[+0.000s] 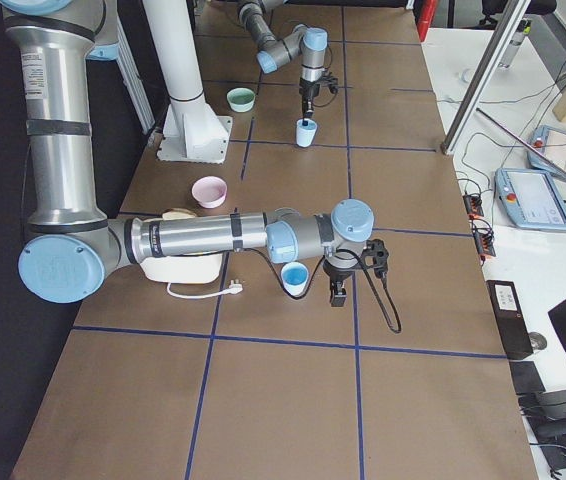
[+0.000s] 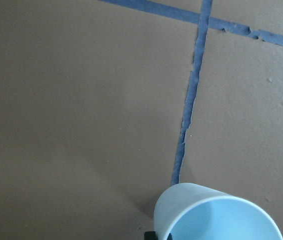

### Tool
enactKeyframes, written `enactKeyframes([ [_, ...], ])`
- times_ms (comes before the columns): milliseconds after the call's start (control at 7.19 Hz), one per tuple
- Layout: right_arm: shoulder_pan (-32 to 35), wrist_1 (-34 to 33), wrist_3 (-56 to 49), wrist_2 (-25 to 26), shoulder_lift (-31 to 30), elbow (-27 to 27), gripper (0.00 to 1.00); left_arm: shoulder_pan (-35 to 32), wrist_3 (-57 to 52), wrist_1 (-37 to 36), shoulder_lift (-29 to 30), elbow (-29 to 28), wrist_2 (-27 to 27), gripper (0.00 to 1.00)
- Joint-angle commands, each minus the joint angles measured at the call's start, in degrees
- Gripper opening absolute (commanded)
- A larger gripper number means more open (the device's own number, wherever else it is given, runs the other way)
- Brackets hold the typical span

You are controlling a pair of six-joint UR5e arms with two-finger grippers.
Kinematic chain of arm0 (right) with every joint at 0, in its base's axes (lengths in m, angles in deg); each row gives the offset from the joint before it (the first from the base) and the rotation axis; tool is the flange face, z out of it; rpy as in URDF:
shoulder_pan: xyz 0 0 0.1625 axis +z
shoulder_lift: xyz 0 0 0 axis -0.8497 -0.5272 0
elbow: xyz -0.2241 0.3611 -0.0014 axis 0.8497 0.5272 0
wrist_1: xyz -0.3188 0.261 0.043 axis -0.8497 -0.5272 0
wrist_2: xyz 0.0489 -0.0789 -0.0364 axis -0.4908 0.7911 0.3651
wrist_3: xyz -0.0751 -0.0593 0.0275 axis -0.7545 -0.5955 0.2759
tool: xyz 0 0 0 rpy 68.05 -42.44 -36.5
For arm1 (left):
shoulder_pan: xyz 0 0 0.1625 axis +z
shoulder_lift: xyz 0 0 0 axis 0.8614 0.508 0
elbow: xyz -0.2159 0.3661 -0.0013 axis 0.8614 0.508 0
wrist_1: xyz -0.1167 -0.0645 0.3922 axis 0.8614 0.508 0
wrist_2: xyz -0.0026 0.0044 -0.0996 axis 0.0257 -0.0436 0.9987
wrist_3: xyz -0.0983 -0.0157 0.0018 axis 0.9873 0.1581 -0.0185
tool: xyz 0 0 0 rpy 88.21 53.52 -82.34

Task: Stack blue cups with both arms
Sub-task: 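Carry the cup to the table center and lower it upright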

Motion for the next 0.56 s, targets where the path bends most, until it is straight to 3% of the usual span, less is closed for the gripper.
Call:
enactKeyframes([
  [0,0.0,0.0,0.0,0.0,0.0,0.0,0.99,0.4,0.0,0.0,-0.4,0.0,-0.2,0.11],
  [139,0.0,0.0,0.0,0.0,0.0,-0.1,0.99,1.2,-0.1,0.1,-0.5,-0.1,-0.3,0.43],
  [278,0.0,0.7,0.0,0.0,0.0,0.0,0.99,1.3,-0.1,0.1,-0.5,-0.1,-0.3,0.84],
  [417,0.0,4.4,0.2,0.0,-0.5,0.6,1.00,1.2,0.1,0.1,-0.5,1.1,-2.0,1.00],
])
